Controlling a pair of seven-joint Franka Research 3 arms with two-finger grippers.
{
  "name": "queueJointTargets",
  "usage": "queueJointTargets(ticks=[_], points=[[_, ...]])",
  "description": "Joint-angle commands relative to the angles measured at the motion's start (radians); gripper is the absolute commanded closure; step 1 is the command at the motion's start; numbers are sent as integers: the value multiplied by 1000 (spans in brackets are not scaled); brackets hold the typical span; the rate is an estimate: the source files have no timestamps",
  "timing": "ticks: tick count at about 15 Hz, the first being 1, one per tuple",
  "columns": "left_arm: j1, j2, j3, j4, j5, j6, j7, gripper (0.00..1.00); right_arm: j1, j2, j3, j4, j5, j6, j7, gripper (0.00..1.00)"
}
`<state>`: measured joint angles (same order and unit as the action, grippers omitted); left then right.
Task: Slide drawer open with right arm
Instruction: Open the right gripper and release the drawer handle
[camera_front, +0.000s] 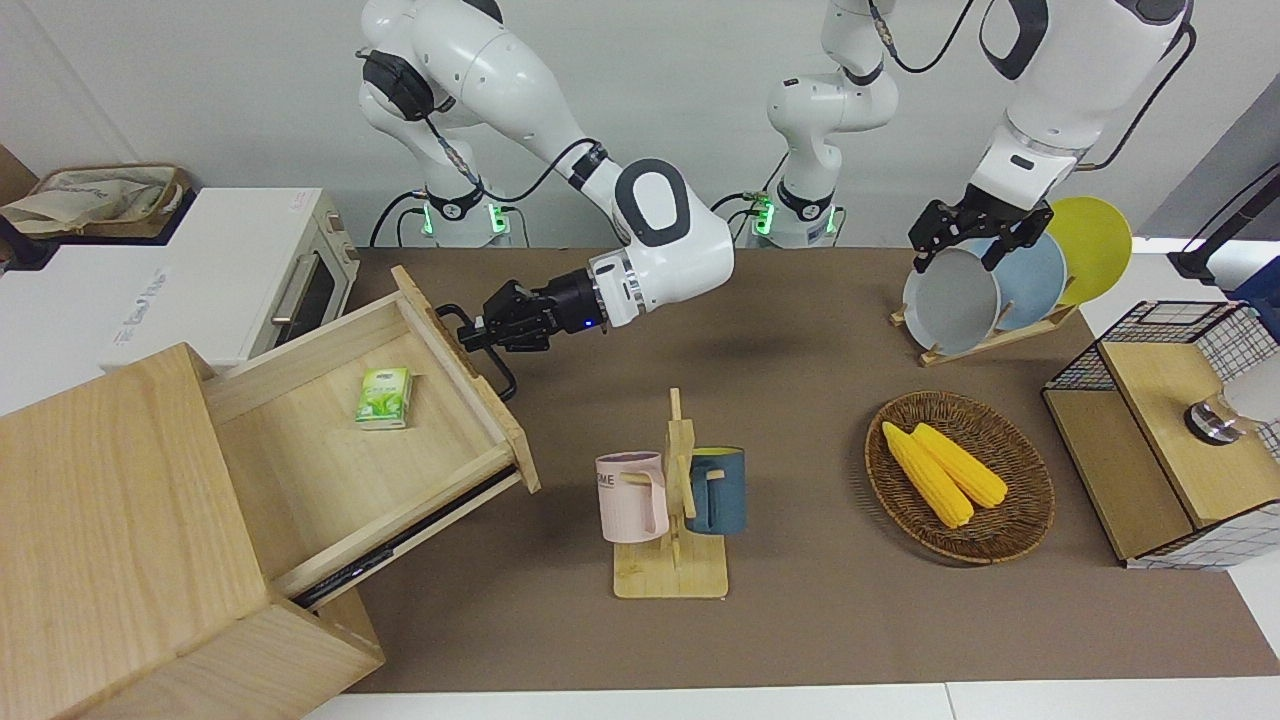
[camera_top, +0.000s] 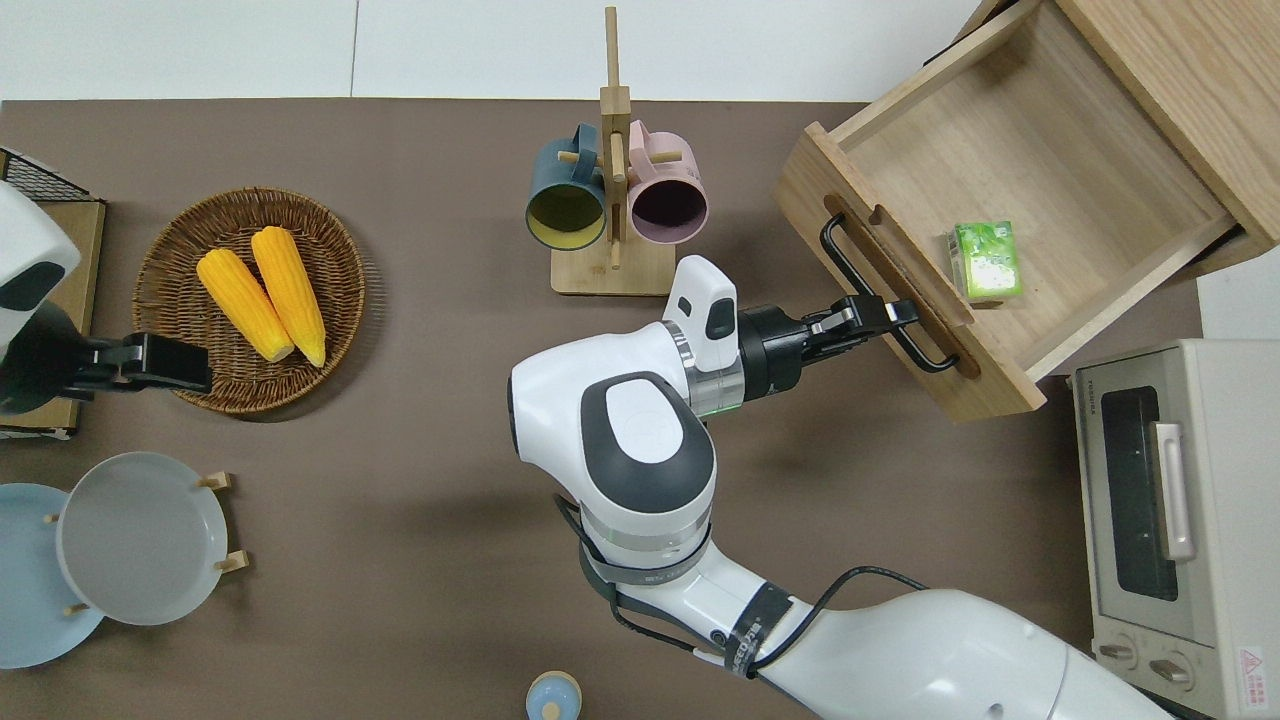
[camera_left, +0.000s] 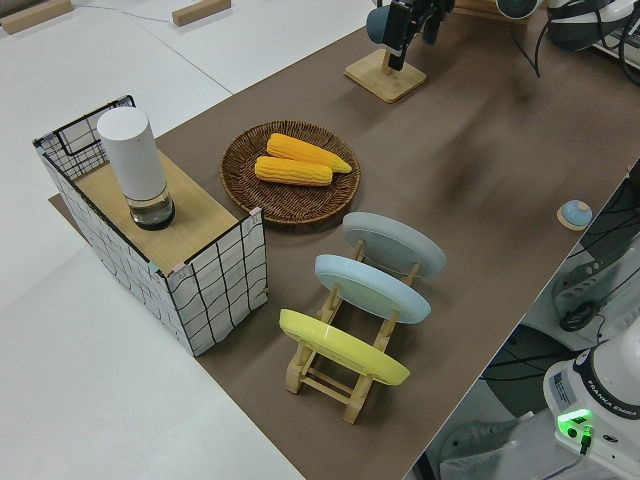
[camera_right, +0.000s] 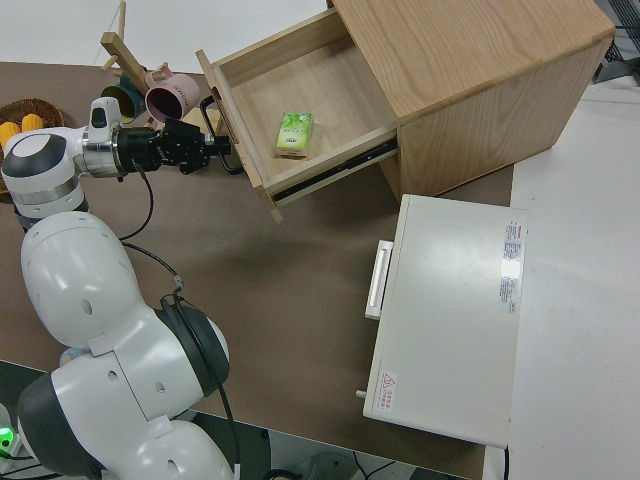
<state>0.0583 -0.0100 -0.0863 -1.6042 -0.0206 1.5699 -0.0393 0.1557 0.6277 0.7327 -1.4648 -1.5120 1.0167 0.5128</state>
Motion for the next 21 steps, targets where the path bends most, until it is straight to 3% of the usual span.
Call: queueJointTargets(ticks=[1,6,8,10,13,21], points=[[-5,-10,5,-5,11,-11,7,2,25,-49,8,-6,26,-105,-14,854],[-5,-10,5,-5,11,-11,7,2,27,-52,8,-6,35,-107,-14,706],[-6,-10,5,-5,10,-13,7,5,25,-54,8,-6,33,-105,-14,504],[-5,-10,5,-5,11,-11,7,2,22,-54,7,-6,33,-105,-19,374],[-5,-10,5,-5,11,-11,7,5,18,-57,5,-6,23,-104,-34,22],[-6,-10,5,-5,11,-13,7,2,7,-78,5,4,41,-87,-66,17]])
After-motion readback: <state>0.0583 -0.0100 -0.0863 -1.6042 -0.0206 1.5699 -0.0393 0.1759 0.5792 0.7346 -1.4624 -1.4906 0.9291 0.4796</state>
